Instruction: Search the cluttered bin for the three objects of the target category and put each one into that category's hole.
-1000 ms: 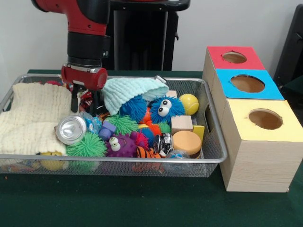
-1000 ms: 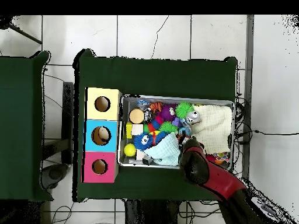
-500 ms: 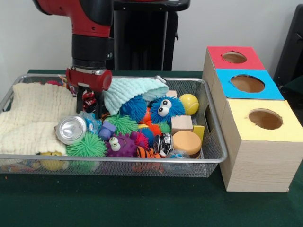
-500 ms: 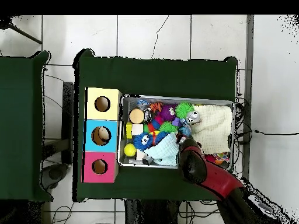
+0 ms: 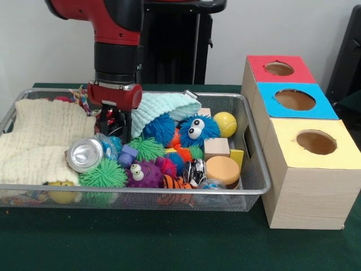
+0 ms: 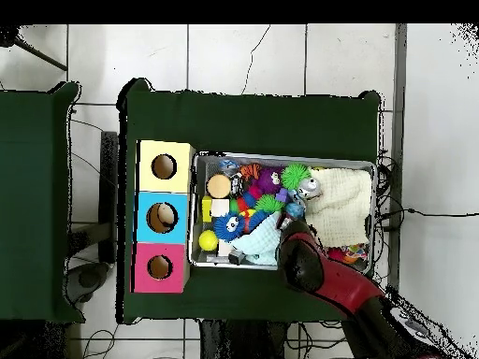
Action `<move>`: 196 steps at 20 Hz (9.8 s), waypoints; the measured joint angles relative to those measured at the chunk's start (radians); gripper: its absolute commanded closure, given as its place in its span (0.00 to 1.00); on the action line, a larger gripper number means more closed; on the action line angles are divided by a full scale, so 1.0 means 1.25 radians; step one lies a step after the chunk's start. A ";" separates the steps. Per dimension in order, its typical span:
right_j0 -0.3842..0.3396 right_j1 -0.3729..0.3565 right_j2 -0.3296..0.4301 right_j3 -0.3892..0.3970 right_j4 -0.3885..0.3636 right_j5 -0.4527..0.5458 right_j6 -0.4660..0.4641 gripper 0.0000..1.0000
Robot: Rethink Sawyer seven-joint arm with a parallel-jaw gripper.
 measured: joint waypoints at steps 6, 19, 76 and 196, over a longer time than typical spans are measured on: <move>0.004 -0.001 -0.002 -0.001 0.000 0.000 0.000 0.00; -0.008 0.001 -0.001 -0.002 -0.010 0.000 0.000 0.00; -0.107 0.025 0.054 -0.001 -0.027 -0.036 0.000 0.00; -0.104 -0.030 0.041 0.035 0.041 0.108 0.000 0.00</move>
